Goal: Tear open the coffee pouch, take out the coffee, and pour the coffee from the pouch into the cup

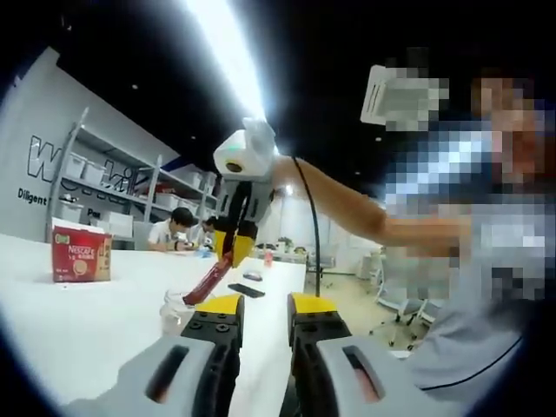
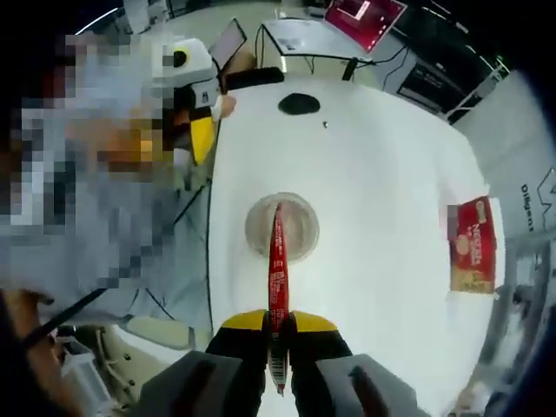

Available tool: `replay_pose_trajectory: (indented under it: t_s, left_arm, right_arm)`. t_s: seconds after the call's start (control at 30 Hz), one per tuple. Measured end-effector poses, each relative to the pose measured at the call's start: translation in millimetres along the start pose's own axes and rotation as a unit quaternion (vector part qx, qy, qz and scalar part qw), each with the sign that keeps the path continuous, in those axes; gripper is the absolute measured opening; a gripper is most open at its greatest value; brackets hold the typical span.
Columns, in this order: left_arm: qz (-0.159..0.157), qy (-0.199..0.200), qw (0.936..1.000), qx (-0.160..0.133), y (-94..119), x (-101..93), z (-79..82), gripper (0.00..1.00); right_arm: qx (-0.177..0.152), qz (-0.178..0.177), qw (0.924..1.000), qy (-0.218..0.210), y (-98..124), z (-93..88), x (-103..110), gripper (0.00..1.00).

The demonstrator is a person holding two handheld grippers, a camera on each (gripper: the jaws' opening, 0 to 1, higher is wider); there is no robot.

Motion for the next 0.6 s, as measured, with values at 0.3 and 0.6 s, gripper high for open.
replay_pose_trajectory:
  t_s: [0.3, 0.6]
  left_arm:
    - [0.007, -0.003, 0.9999, -0.008, 0.1, 4.1, 0.5, 0.24]
    - [0.020, -0.021, 0.9995, 0.010, -18.1, 31.5, 14.9, 0.23]
  right_arm:
    - [0.039, -0.013, 0.9989, 0.023, 3.7, 13.7, 3.1, 0.09]
    - [0.068, -0.015, 0.9968, 0.039, 2.3, 18.5, 4.2, 0.09]
Point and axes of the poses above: the point that each gripper's makers call its tool centre point, and the gripper's own axes: y roughly backward along the fingers, x roughly to its left, z roughly out of its top, the point moved 9 cm from there along y, roughly backward along the fingers, and after that the axes turned 6 degrees about -x, right-handed, at the moved point
